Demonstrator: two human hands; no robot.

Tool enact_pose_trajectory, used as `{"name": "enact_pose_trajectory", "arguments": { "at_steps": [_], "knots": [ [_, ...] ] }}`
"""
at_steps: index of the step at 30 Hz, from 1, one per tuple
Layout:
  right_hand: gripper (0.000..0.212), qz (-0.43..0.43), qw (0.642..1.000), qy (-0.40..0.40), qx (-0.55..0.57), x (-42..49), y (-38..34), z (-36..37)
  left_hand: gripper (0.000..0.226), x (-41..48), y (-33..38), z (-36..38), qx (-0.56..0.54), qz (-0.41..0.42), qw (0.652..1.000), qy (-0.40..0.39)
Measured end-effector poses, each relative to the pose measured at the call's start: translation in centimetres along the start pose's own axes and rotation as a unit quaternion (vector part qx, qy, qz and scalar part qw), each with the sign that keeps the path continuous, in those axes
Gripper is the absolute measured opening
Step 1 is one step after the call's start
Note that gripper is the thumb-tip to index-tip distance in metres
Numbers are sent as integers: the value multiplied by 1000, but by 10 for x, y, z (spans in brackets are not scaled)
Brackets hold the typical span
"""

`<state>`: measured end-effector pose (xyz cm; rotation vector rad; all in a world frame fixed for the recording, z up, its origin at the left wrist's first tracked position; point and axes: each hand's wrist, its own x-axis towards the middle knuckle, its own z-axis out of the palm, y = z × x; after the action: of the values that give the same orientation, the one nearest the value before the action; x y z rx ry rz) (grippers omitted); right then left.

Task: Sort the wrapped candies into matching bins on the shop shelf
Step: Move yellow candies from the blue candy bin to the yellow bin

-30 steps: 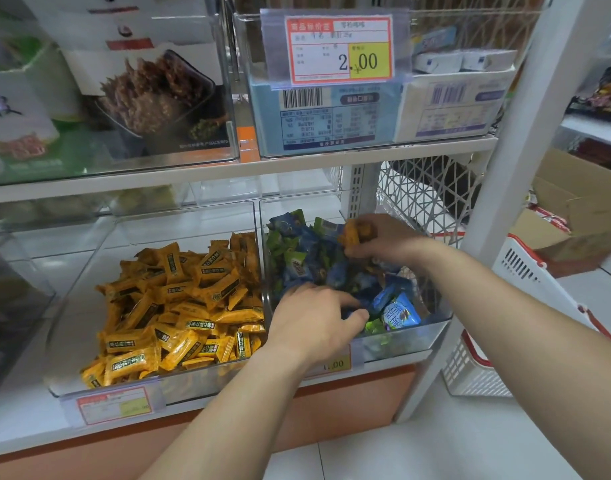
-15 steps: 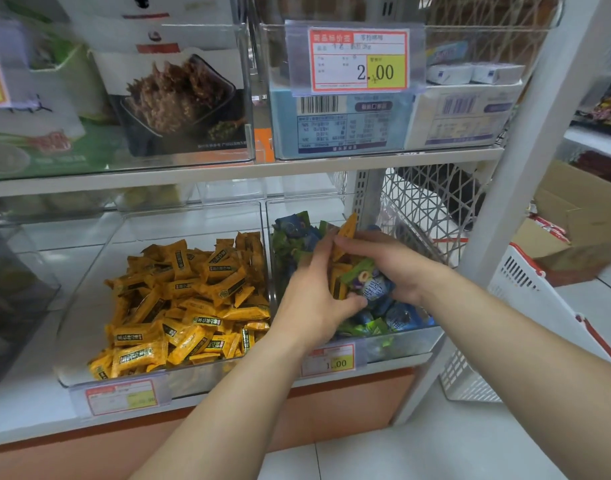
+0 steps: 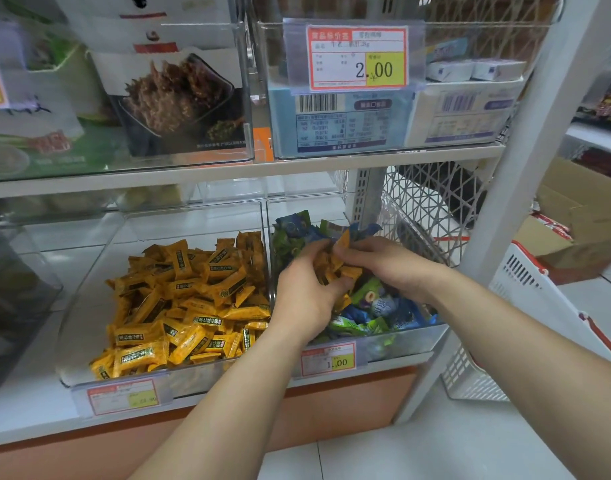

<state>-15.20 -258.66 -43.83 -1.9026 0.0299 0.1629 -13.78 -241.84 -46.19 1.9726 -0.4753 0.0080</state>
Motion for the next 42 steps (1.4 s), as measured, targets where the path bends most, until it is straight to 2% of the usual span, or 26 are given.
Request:
{"name": "enact_pose_trajectory", "arguments": {
  "at_steps": [3, 8, 11, 19, 27, 29, 32, 36, 39, 42],
  "knots": [
    [34, 7, 999, -14, -33, 0, 3, -3, 68, 0, -1, -1, -9, 19, 1000, -19],
    [18, 23, 999, -30, 14, -2, 0, -4, 63, -1, 0, 2, 31, 21, 999, -29],
    [22, 14, 1000, -24, 2, -3, -1, -2, 64, -2, 0, 4, 60, 25, 997, -31],
    [17, -27, 989, -11, -147, -8, -6, -6, 32, -2, -1, 4, 70, 8, 997, -6],
    [34, -50, 981, 43, -185, -18, -14, -11, 28, 0, 2, 2, 34, -5, 999, -7],
    [38, -53, 984, 68, -154, -21, -16, -12, 24, 0, 7, -1, 16, 2, 1000, 5],
    [39, -65, 992, 97, -38, -25, -20, -13, 21, -2, 20, -11, -10, 28, 999, 44],
    [38, -113, 983, 128, 67, -23, -36, 3, 24, -4, 33, -37, -34, 48, 992, 115],
    [30, -146, 974, 149, 91, -7, -53, 37, 37, -3, 27, -68, -45, 37, 986, 158],
    [32, -142, 975, 162, 60, 20, -72, 75, 24, 0, 4, -102, 1, 15, 981, 193]
  ]
}}
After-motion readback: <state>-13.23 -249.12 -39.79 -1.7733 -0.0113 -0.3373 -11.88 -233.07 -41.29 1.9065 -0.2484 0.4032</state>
